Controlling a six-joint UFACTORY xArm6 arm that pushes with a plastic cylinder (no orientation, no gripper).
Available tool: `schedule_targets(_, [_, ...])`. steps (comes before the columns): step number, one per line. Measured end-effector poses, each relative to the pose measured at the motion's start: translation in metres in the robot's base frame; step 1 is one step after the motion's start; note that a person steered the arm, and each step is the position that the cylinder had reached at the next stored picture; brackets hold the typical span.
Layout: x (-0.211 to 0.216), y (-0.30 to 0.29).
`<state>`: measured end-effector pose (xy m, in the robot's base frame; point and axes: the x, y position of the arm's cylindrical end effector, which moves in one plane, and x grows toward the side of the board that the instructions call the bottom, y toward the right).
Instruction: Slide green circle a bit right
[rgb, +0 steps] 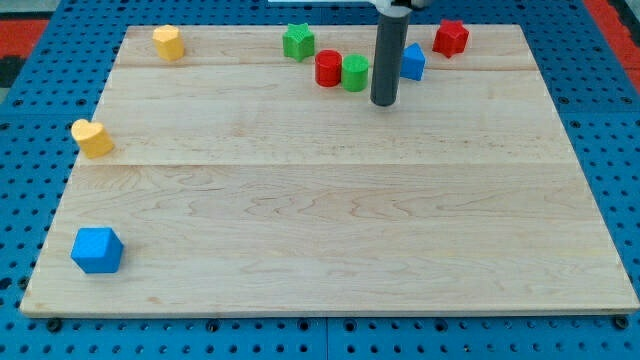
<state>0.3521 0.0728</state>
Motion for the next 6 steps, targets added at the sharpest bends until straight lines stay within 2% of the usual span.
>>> schedule_targets(1, [0.005,-0.061])
schedule_targets(2, [-0.019,-0.098])
schedule_targets(4, [-0.035,-0.076])
schedule_targets(6, [-0.031,-0.001])
